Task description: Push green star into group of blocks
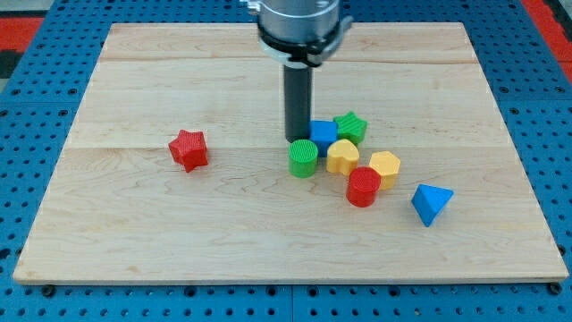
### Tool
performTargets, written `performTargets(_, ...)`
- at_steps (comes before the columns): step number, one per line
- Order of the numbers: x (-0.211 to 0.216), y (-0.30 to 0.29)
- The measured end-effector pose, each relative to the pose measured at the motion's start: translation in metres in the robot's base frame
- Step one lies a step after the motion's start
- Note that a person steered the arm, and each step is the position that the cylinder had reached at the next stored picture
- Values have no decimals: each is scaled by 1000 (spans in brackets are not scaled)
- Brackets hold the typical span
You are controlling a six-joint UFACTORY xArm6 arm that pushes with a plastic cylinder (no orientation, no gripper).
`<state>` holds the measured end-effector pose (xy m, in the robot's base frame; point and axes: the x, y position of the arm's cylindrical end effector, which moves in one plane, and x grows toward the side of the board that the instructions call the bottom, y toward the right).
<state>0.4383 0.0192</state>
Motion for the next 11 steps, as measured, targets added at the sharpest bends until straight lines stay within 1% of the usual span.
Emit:
performTargets(1, 23, 1)
performTargets(2, 52, 48)
performTargets(3, 54, 29)
performTargets(4, 41, 4)
performTargets(6, -52, 24)
performTargets(7, -56, 58)
performTargets(8, -10, 112)
performTargets(9, 3, 134)
performTargets(10, 3, 125)
performTargets(11, 10, 88)
